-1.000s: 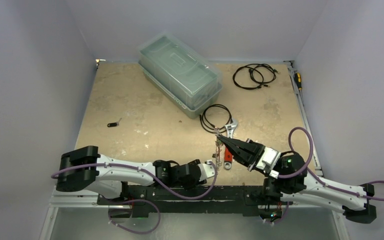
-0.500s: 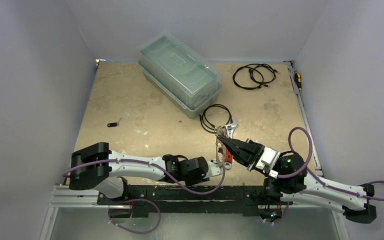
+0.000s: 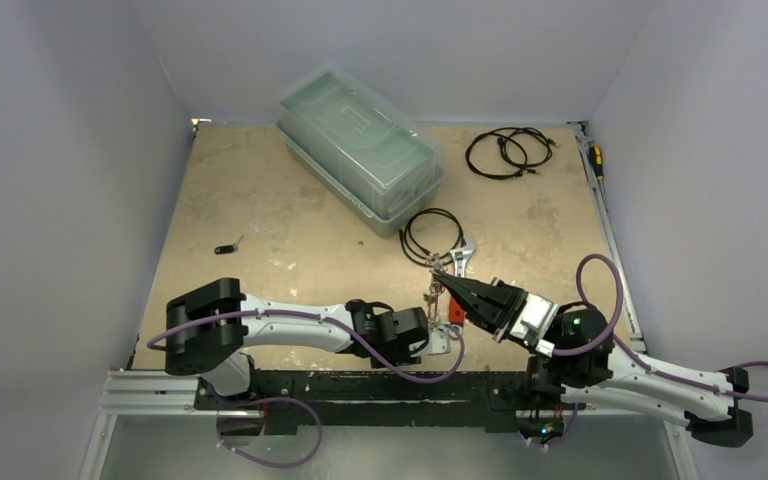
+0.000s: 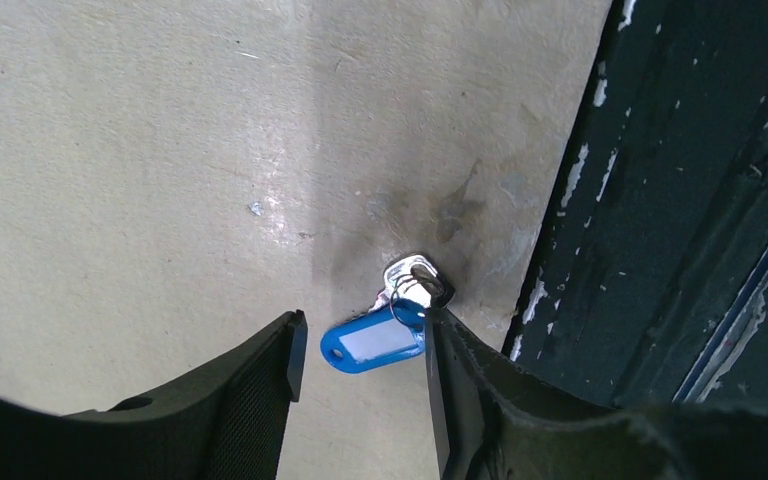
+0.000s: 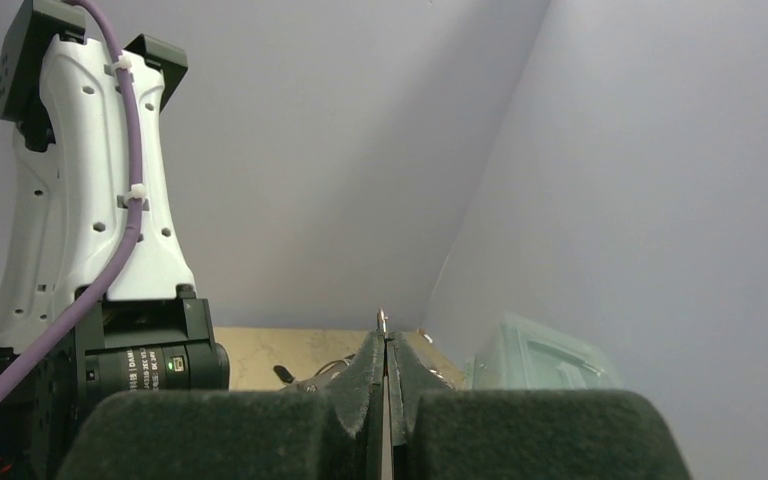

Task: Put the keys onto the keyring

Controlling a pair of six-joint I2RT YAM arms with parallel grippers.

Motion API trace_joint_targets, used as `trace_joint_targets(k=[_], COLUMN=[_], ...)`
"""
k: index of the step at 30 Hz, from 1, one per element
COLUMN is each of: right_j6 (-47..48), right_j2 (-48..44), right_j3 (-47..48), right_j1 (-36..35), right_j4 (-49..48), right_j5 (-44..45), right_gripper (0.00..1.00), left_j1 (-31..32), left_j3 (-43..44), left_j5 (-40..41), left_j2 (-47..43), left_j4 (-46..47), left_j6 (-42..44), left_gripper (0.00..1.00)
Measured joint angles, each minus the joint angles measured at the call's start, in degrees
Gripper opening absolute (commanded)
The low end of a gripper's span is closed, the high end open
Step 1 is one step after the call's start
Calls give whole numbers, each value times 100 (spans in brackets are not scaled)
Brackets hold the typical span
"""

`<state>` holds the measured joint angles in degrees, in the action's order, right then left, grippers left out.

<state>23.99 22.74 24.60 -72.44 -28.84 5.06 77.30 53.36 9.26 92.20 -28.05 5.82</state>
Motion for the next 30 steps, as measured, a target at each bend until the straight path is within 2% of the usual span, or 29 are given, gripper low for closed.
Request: trace_joint_targets(k=[7,13,22,30], right_j6=[-2,-2,-2,-4], right_j2=[0,2,4,4], right_j3=[0,0,0,0], right_j1=[0,0,0,0], right_j4=[66,96,103,103], right_j5=[0,0,0,0], right_gripper=[0,0,0,0], left_j1=[0,-2,-15,-31], left_j3=[-33,-146,-175,-223], left_j5=[-205,-365,-407,-411], left_j2=[4,42,109,39], left_j4=[-24,96,297,350], left_j6=[341,492,688,730], left_gripper=[47,38,0,0])
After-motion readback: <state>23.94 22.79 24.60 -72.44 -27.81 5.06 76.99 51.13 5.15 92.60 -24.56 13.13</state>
